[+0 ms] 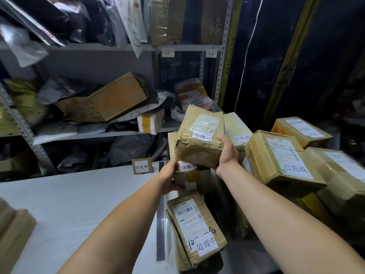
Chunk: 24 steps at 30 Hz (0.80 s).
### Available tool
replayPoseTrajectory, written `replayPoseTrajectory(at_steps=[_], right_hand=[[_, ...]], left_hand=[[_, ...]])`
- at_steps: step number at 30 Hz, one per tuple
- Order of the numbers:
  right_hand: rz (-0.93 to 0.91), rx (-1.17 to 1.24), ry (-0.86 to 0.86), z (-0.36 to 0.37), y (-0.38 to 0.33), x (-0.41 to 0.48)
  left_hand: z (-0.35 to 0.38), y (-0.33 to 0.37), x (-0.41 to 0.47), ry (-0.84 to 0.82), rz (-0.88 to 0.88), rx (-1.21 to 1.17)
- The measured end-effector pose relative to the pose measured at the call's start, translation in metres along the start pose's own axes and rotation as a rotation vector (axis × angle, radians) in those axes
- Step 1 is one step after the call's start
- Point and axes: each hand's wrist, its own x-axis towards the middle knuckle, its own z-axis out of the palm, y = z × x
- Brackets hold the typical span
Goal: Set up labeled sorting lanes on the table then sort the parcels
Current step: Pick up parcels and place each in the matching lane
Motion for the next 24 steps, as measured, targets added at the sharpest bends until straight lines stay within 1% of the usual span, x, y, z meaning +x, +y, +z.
replayPoseTrajectory(at_steps=[5, 9, 16, 19, 24], right_hand=[[-0.012, 0.005, -0.033, 0.004, -0.003, -0.005], [-0.012, 0.008, -0.054, 0.014, -0.004, -0.012], [0.004, 0.045, -0.06, 0.037, 0.01, -0.021], [0.052, 0.04, -0.085, 0.052, 0.027, -0.025], [0.086, 0.048, -0.028, 0.076, 0.057, -0.039]], left_hand=[[-0.014, 0.012, -0.007, 0.085, 0.007, -0.036], [-0.033, 0.021, -0.018, 0.129, 0.044, -0.016], [-0.099, 0.024, -0.039, 0.276, 0.026, -0.071], [-0.122, 0.018, -0.046, 0.292, 0.011, -0.083], [-0.162, 0.006, -0.056, 0.287, -0.028, -0.074]])
